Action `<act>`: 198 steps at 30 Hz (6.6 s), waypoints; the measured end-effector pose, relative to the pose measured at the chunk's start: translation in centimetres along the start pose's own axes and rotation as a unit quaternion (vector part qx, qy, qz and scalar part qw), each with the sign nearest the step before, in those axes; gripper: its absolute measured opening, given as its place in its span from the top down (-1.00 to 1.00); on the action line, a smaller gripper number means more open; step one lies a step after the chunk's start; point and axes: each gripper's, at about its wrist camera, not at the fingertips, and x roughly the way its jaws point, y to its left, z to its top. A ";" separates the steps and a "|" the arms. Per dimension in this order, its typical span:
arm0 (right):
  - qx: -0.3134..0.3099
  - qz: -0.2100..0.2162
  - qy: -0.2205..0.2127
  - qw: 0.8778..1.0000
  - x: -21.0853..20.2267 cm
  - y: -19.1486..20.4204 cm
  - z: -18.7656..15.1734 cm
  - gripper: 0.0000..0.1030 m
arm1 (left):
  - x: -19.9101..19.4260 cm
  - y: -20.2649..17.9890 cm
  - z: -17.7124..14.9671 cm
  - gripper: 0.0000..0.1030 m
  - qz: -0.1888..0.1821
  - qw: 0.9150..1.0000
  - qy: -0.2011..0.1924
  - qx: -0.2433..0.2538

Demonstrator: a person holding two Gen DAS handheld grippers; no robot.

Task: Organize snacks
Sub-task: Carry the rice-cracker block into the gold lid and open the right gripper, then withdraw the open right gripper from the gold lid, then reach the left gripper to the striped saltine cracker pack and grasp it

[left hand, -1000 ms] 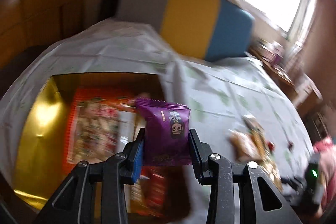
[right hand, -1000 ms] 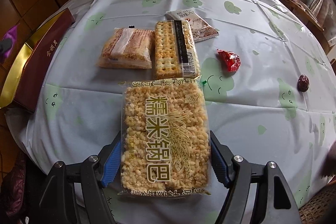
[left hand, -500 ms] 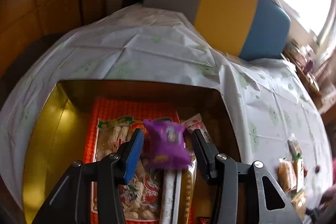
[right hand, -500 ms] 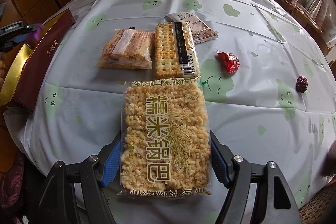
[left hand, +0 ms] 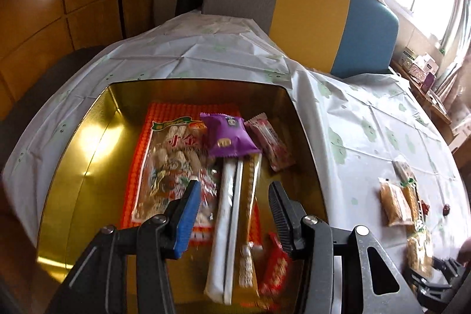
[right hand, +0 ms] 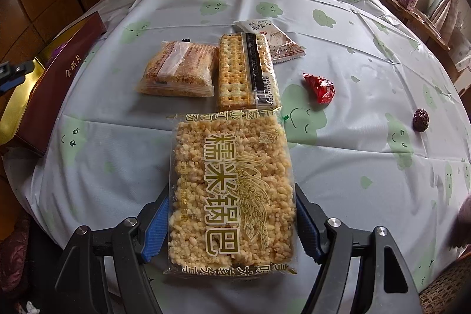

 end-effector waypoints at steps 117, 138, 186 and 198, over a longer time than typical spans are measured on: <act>-0.148 0.151 -0.099 0.972 -3.8 20.7 6.8 0.18 | -5.3 5.3 -3.9 0.05 0.068 0.995 -0.049 -0.058; -0.072 -0.042 -0.090 0.992 -4.2 2.0 8.1 0.19 | -6.0 1.4 -4.0 0.05 0.047 0.998 -0.053 0.001; 0.215 -0.022 -0.072 0.974 -3.5 -13.3 8.7 0.19 | 1.6 -24.2 -6.8 0.27 -0.210 0.943 0.137 0.219; 0.233 -0.004 -0.075 0.969 -3.6 -13.9 8.7 0.18 | 5.1 -29.2 -6.1 -0.11 -0.202 0.946 0.157 0.199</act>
